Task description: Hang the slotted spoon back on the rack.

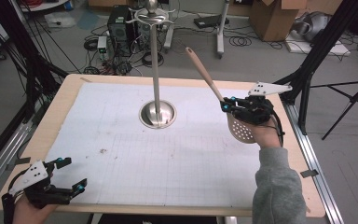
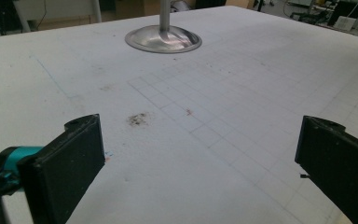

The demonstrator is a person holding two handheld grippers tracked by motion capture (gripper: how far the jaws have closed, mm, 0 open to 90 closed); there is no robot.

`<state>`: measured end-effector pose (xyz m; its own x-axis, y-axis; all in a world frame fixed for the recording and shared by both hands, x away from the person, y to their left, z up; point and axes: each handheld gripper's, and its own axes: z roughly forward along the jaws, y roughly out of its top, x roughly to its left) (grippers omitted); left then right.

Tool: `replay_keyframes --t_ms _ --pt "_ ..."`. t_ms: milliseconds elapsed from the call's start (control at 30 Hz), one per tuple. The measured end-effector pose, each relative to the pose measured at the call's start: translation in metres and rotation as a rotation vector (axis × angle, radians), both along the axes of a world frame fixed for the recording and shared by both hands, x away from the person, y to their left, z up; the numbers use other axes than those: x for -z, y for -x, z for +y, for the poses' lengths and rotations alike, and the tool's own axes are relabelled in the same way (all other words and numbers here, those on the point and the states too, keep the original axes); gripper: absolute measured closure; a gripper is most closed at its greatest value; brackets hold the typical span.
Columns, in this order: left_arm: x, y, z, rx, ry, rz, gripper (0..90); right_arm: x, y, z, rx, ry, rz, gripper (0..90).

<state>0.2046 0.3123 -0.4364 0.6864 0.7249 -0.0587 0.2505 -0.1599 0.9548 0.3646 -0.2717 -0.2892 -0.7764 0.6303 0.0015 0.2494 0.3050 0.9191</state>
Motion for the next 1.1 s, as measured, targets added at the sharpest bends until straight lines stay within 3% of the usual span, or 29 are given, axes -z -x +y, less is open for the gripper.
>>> replay_keyframes --t_ms 767,1100 --pt "0.0 0.0 0.001 -0.005 0.014 -0.005 1.7 -0.022 0.002 0.017 0.02 -0.093 -0.054 78.0" --pt "0.0 0.0 0.001 -0.005 0.015 -0.003 1.7 -0.032 0.002 0.027 0.015 -0.104 -0.069 78.0"
